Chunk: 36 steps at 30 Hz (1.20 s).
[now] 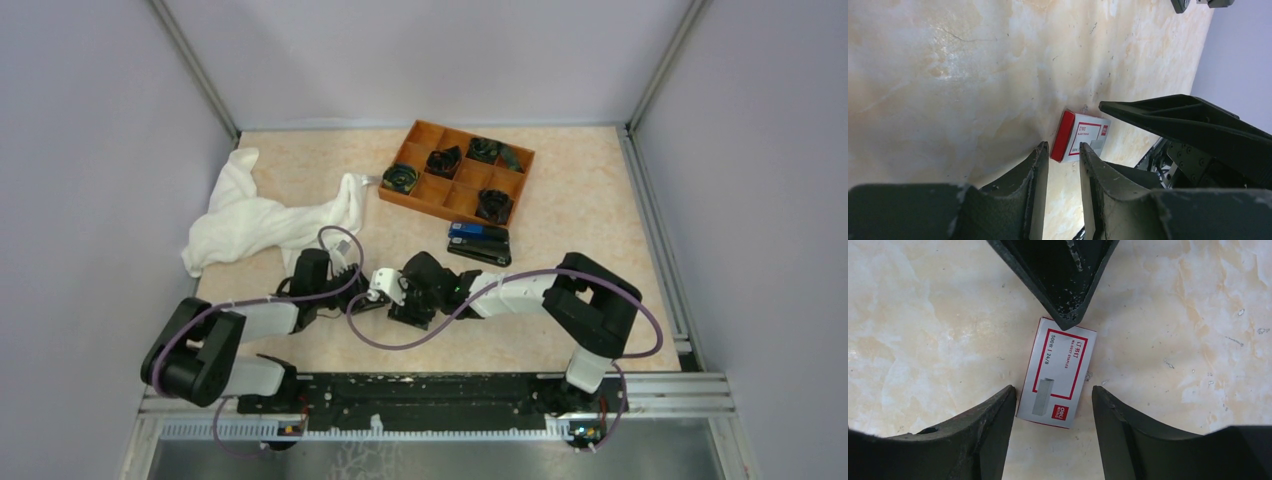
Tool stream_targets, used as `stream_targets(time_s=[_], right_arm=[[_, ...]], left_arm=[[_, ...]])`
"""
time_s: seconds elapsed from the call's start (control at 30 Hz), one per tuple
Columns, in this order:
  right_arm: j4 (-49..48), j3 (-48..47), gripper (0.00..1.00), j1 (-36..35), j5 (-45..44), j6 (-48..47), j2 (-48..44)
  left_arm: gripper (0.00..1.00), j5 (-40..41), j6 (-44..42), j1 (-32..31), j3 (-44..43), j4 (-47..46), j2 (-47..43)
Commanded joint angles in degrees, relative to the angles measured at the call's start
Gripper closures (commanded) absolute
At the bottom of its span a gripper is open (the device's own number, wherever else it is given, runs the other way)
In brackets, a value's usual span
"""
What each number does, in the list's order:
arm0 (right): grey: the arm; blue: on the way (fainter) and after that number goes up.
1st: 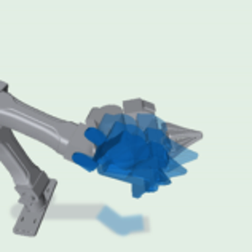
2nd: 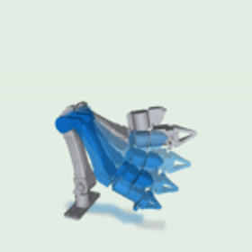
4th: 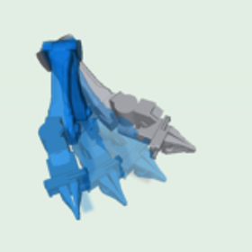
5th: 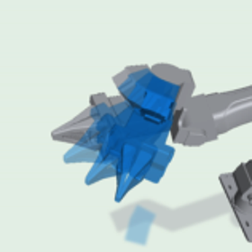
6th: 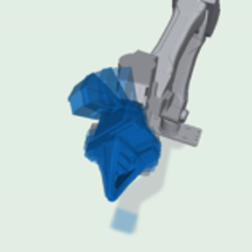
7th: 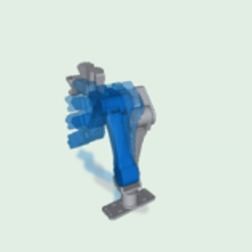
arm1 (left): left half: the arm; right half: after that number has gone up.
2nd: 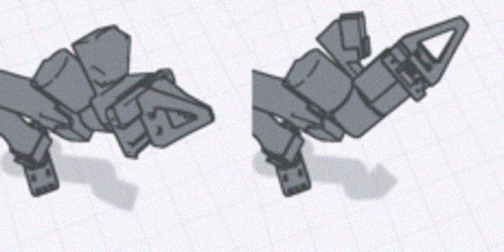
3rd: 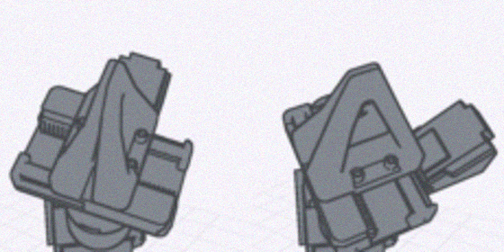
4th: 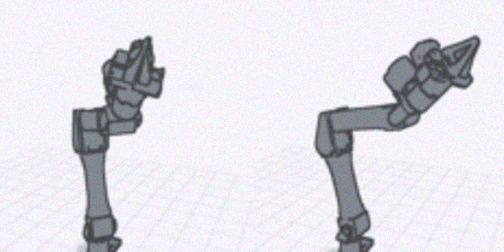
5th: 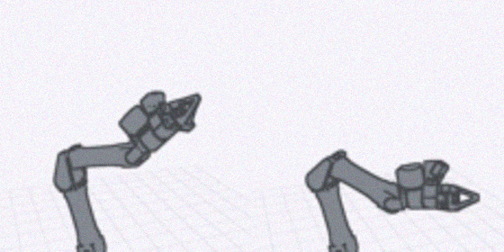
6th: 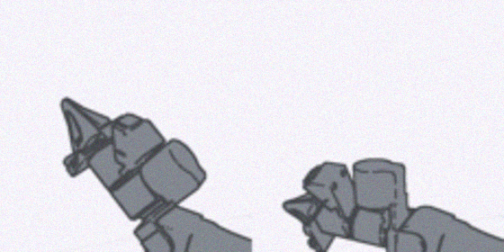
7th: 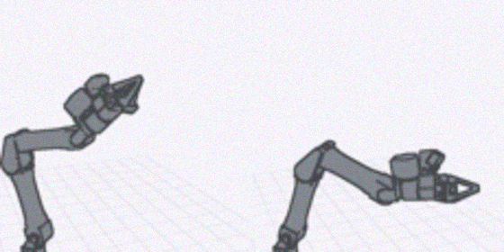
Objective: Load the staples into the stapler
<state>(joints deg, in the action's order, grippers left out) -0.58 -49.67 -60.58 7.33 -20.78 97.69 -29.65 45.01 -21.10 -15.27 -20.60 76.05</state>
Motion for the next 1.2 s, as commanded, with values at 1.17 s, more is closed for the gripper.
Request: stream_targets(time_s=[1.17], right_arm=[[3.38,-2.97,0.48,-0.07,3.59,-3.07,5.94]], left_arm=[[0.73,-13.59,2.32,2.82,-1.52,-11.70,12.15]])
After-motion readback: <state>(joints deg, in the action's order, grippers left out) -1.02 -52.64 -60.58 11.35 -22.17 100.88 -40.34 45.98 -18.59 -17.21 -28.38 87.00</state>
